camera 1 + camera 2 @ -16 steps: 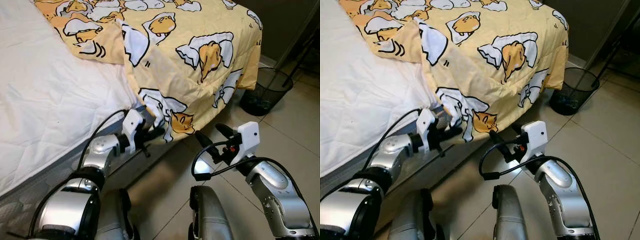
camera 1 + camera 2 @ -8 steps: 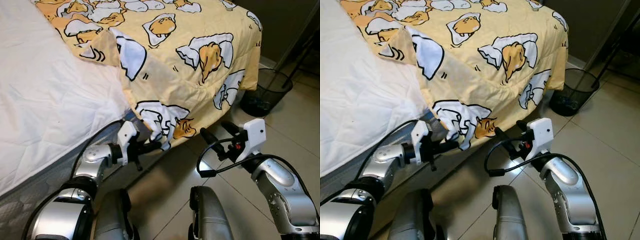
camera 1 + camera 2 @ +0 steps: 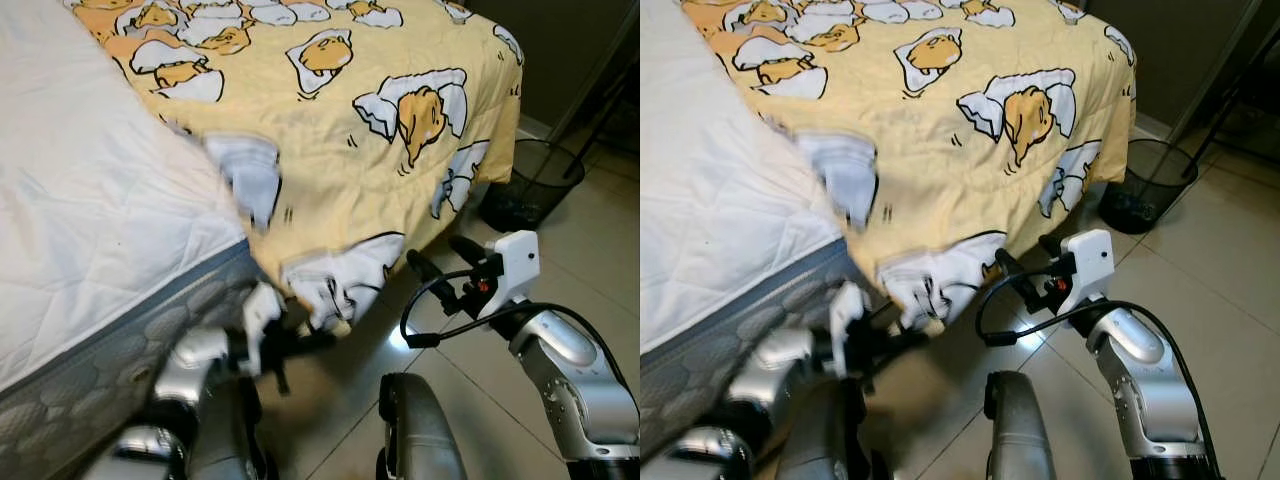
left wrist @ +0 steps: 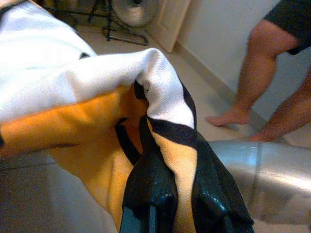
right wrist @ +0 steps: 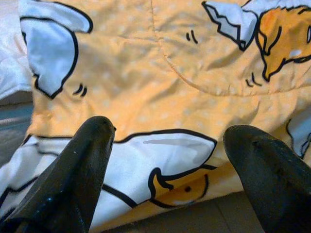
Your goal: Clean up the room
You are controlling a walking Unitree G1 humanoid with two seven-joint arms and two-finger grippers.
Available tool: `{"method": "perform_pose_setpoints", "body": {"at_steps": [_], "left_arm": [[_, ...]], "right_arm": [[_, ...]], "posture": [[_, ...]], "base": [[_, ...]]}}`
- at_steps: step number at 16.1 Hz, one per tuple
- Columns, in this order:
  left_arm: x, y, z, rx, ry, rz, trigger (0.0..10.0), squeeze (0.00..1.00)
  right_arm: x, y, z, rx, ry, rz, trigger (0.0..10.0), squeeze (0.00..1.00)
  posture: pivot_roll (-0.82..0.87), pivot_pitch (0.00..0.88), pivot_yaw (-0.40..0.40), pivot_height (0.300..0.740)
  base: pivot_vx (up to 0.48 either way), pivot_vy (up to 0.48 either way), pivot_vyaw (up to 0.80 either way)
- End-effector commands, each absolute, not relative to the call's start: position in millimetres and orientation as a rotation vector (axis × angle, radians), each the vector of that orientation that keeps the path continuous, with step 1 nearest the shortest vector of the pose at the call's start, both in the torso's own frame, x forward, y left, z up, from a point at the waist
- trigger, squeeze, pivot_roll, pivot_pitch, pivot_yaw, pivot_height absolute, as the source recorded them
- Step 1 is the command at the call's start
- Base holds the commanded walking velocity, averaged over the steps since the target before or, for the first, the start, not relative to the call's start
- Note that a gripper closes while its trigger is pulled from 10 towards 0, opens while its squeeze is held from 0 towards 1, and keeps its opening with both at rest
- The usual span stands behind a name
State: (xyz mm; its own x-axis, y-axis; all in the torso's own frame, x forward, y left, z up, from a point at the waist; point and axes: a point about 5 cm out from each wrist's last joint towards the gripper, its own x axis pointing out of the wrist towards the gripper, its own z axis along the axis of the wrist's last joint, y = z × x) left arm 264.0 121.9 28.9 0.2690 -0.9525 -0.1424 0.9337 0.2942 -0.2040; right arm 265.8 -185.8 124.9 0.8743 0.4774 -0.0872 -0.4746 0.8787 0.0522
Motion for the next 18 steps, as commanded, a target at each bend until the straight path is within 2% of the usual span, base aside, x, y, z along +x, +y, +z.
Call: {"method": "perform_pose_setpoints", "body": {"at_steps": [1, 5, 11, 12, 13, 14, 18], "left_arm": [[265.4, 120.6, 33.3, -0.080, 0.239, -1.293, 0.0, 0.00], [247.0, 112.7, 23.2, -0.150, 0.286, -1.335, 0.0, 0.00], [232.5, 103.5, -4.9, -0.268, 0.373, -1.188, 0.0, 0.00], [230.0, 102.1, -17.0, -0.231, 0.450, -1.089, 4.1, 0.00], [229.9, 102.9, -23.6, -0.206, 0.490, -1.006, 10.0, 0.00], [228.5, 103.0, -26.3, -0.199, 0.510, -0.999, 10.0, 1.00], [219.9, 110.1, -39.2, -0.147, 0.602, -0.941, 10.0, 1.00]], "right_arm": [[264.7, -185.1, 122.8, 0.036, 0.112, 0.509, 10.0, 0.06], [263.6, -183.5, 121.6, 0.039, 0.117, 0.523, 10.0, 0.06], [256.0, -181.9, 116.5, 0.036, 0.147, 0.542, 10.0, 0.06], [254.9, -182.0, 116.7, 0.030, 0.153, 0.550, 10.0, 0.06], [254.0, -181.9, 117.0, 0.025, 0.158, 0.559, 10.0, 0.06], [253.9, -181.9, 117.2, 0.022, 0.160, 0.563, 10.0, 0.06], [251.2, -180.9, 114.1, 0.026, 0.175, 0.575, 10.0, 0.06]], "posture": [[-0.24, 0.048, 0.005, 0.580], [-0.24, 0.049, 0.007, 0.580], [-0.26, 0.068, -0.007, 0.580], [-0.26, 0.070, -0.016, 0.580], [-0.26, 0.069, -0.020, 0.580], [-0.26, 0.069, -0.020, 0.580], [-0.24, 0.066, -0.022, 0.580]], "base": [[0.000, 0.000, 0.00], [0.000, 0.000, 0.00], [0.000, 0.000, 0.00], [0.000, 0.000, 0.00], [0.000, 0.000, 0.00], [0.000, 0.000, 0.00], [0.000, 0.000, 0.00]]}}
